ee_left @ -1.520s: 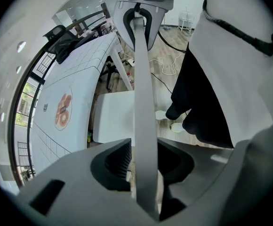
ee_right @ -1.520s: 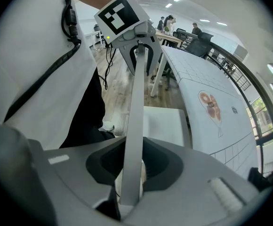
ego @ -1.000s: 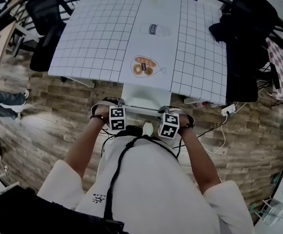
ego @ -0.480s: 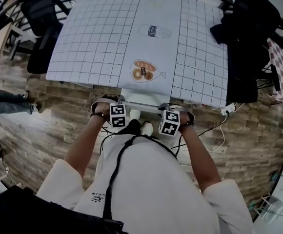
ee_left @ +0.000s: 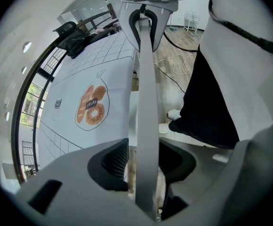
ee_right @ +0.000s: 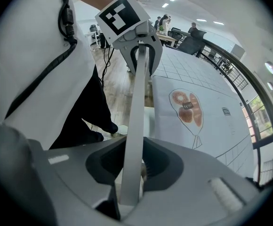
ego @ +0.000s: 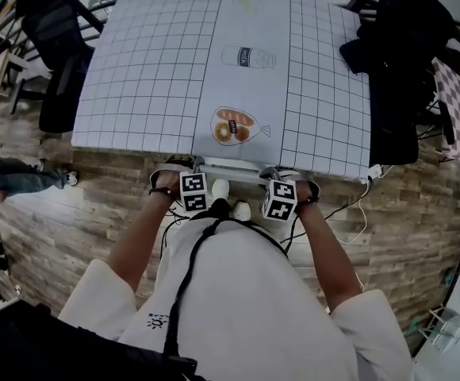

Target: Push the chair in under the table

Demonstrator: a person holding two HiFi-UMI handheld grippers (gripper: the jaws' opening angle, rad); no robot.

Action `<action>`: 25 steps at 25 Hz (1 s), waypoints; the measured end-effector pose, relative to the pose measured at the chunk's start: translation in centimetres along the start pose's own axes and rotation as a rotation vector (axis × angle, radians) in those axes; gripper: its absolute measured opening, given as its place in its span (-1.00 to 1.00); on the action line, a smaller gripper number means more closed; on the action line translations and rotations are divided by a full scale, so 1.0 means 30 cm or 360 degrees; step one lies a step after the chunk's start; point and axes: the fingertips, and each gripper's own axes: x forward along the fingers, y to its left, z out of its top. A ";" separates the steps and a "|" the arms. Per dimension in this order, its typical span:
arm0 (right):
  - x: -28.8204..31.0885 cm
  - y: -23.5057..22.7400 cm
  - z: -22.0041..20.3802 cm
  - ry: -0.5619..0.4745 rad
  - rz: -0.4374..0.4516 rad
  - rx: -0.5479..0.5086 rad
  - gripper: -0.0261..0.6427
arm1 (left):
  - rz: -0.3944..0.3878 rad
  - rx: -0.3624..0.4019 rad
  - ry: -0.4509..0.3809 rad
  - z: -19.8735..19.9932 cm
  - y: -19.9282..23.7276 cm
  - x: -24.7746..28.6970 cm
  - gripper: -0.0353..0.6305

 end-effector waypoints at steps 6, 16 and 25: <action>0.007 -0.050 -0.002 0.0004 -0.0014 0.0028 -0.62 | -0.0008 0.0009 -0.0022 0.000 0.045 0.009 -0.37; 0.012 -0.125 -0.010 0.0023 -0.0020 0.0074 -0.59 | -0.0021 0.0027 -0.0038 0.002 0.108 0.022 -0.37; 0.018 -0.159 -0.003 0.0020 -0.0024 0.0152 -0.51 | -0.0053 0.0051 -0.0080 -0.011 0.136 0.022 -0.33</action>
